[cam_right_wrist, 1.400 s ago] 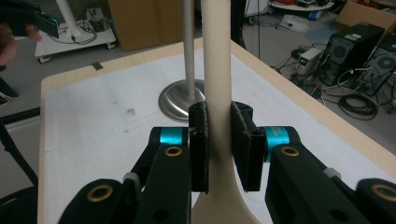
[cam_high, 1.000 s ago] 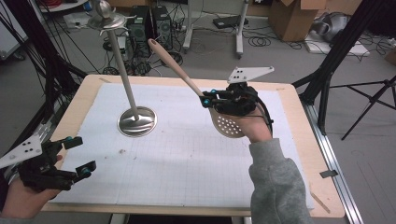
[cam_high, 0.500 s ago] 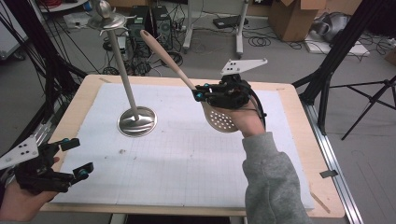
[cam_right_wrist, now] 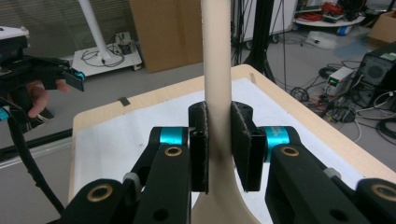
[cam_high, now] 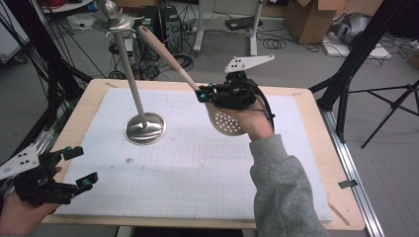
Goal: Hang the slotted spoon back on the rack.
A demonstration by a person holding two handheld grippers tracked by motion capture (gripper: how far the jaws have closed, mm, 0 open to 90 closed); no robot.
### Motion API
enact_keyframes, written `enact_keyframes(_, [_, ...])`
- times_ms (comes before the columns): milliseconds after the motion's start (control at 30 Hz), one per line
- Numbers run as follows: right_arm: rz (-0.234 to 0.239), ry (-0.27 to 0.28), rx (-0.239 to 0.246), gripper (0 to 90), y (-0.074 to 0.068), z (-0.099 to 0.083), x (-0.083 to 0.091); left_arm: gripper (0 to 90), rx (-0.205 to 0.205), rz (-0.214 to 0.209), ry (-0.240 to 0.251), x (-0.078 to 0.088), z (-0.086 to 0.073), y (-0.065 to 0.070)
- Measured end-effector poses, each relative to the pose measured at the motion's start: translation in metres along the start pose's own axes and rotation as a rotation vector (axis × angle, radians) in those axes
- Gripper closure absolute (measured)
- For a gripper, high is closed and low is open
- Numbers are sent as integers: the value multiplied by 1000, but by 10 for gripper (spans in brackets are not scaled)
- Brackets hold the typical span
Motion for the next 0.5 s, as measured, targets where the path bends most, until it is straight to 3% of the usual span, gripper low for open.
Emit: enact_keyframes(500, [11, 1, -15, 780, 3, 1, -12, 24, 5, 4, 4, 3, 0, 0])
Point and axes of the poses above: each handheld gripper's, and its own axes: x roughly backward along the jaws, z roughly out of its top, y roughly to its right, the point moved 3 cm from there along -x, roughly forward along the jaws, and after that the axes turned 11 degrees about z, right-handed, at the moved point
